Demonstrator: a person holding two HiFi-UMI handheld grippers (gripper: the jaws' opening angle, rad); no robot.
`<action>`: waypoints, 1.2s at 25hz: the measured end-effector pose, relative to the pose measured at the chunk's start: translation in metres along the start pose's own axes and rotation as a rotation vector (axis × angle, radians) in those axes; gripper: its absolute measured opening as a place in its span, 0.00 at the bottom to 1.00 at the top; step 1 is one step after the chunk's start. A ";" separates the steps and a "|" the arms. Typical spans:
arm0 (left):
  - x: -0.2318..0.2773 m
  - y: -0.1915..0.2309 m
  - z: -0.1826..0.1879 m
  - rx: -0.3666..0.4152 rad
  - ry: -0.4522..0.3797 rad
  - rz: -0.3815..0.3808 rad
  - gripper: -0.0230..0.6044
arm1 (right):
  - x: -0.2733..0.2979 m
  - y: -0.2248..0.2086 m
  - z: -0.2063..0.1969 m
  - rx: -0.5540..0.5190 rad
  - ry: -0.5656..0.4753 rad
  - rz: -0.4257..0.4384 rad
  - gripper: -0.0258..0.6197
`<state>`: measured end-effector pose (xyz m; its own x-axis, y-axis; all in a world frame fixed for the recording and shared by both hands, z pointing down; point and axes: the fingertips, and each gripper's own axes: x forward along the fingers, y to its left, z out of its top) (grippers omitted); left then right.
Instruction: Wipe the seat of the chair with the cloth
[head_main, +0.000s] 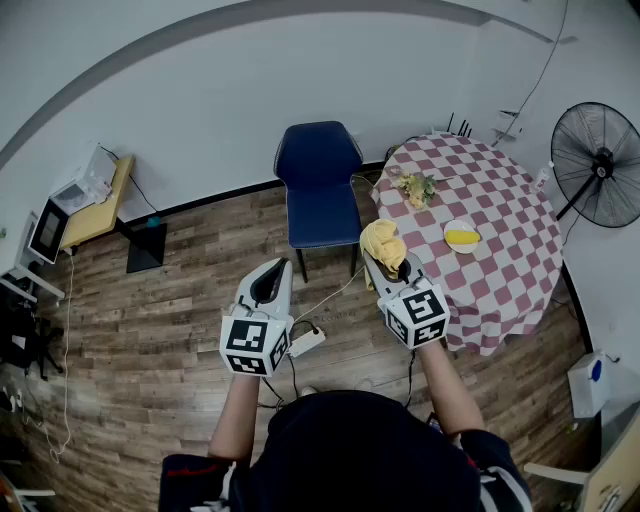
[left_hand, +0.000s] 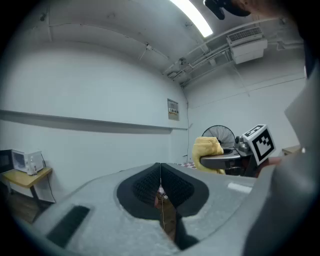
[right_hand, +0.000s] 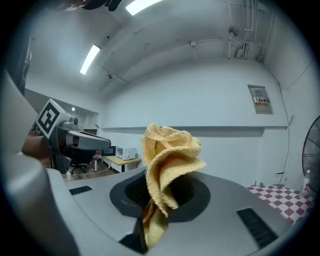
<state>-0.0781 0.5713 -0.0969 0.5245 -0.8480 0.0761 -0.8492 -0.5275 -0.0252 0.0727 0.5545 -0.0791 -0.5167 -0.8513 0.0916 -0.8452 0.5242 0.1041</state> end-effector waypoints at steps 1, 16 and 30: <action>0.000 0.001 0.000 0.000 0.002 0.000 0.06 | 0.001 0.000 0.000 0.001 0.001 0.000 0.13; 0.004 0.011 -0.012 -0.019 0.021 -0.004 0.06 | 0.009 -0.001 -0.004 0.030 0.010 -0.020 0.13; 0.049 -0.027 -0.026 -0.046 0.053 -0.006 0.06 | -0.003 -0.042 -0.029 0.011 0.051 0.022 0.13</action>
<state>-0.0316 0.5453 -0.0663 0.5269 -0.8401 0.1285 -0.8484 -0.5289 0.0212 0.1133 0.5358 -0.0552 -0.5275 -0.8374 0.1436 -0.8355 0.5419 0.0909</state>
